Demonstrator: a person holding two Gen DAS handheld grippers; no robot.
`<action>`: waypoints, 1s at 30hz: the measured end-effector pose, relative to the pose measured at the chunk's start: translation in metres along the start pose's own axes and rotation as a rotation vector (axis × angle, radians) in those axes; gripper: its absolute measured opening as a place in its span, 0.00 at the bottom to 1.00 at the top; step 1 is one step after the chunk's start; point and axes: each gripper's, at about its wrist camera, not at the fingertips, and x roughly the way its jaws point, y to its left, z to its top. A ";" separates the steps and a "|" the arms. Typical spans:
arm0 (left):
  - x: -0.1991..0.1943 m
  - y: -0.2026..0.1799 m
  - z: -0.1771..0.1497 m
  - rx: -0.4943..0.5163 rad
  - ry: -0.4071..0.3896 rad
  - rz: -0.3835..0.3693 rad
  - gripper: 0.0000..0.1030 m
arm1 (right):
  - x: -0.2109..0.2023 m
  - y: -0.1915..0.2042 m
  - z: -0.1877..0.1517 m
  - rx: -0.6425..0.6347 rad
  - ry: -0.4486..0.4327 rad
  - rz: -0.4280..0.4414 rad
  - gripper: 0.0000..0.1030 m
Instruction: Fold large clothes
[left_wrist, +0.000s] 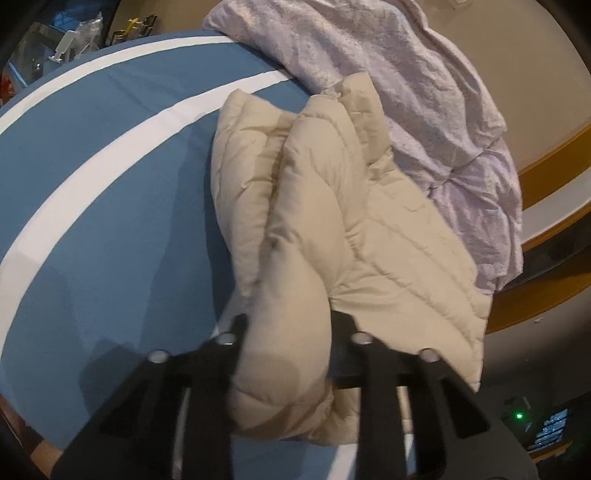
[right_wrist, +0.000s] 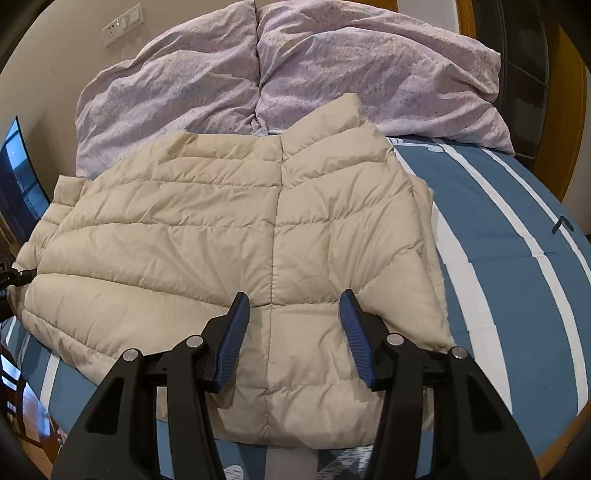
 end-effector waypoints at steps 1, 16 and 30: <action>-0.004 -0.004 0.001 0.006 -0.007 -0.010 0.17 | -0.001 -0.002 0.000 0.005 0.000 0.008 0.52; -0.054 -0.148 0.000 0.163 -0.085 -0.271 0.14 | 0.003 -0.017 -0.002 0.021 0.001 0.058 0.51; -0.005 -0.297 -0.081 0.360 0.090 -0.423 0.14 | 0.008 -0.027 -0.001 0.037 0.008 0.097 0.51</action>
